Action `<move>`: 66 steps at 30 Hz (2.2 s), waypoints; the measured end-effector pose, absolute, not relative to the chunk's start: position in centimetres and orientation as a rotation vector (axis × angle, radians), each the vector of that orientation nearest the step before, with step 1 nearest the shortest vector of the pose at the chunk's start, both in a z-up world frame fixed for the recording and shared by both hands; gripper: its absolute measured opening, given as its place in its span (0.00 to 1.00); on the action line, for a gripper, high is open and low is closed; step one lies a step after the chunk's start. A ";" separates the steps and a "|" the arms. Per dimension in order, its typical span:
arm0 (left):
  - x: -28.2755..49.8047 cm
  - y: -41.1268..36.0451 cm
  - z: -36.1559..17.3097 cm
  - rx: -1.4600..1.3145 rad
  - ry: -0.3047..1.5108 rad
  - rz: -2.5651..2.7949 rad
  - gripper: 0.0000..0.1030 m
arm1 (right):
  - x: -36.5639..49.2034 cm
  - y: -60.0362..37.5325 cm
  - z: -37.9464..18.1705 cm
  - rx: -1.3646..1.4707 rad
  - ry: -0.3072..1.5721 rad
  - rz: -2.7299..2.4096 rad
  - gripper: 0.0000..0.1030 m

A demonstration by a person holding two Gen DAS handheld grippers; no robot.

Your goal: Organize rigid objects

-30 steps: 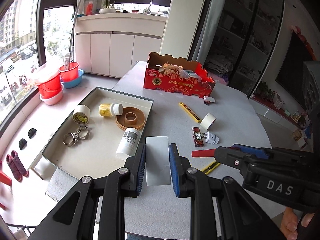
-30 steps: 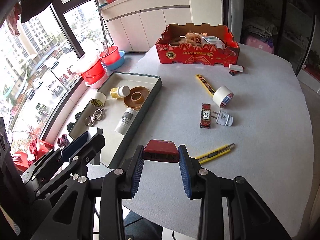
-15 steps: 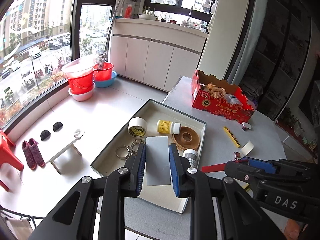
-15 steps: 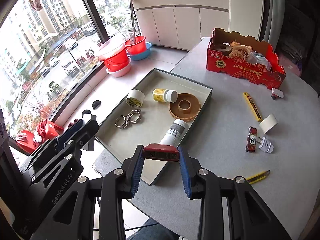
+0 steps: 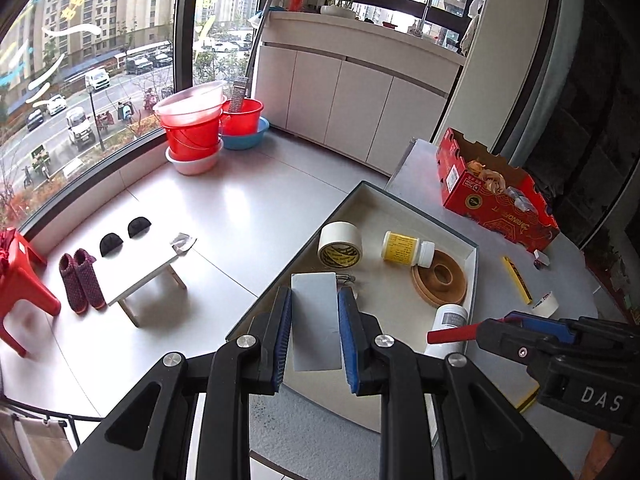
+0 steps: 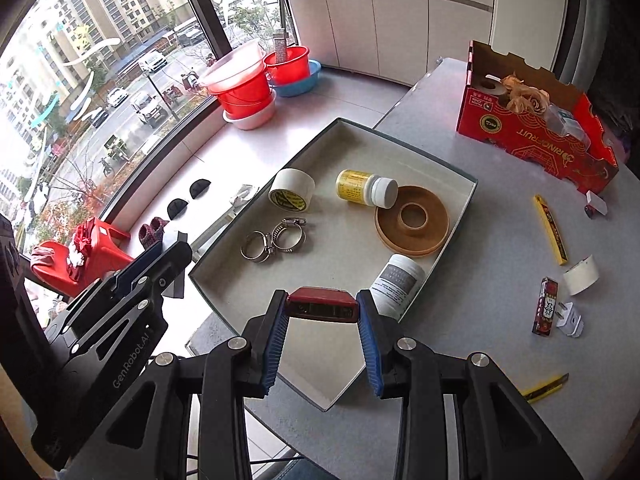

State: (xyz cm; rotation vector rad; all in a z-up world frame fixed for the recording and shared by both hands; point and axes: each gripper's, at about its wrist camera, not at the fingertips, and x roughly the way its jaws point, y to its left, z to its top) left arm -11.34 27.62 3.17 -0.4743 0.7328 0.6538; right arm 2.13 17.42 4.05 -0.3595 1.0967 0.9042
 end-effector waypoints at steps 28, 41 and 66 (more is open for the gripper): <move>-5.8 28.7 -2.7 -0.445 0.886 0.660 0.24 | 6.8 19.4 -0.3 -0.295 1.196 0.884 0.35; -4.3 28.6 -4.0 -0.429 0.928 0.647 0.24 | 7.3 20.1 -1.9 -0.317 1.207 0.877 0.35; -5.5 26.6 -4.2 -0.417 0.948 0.679 1.00 | 6.8 14.4 -1.5 -0.293 1.198 0.792 0.90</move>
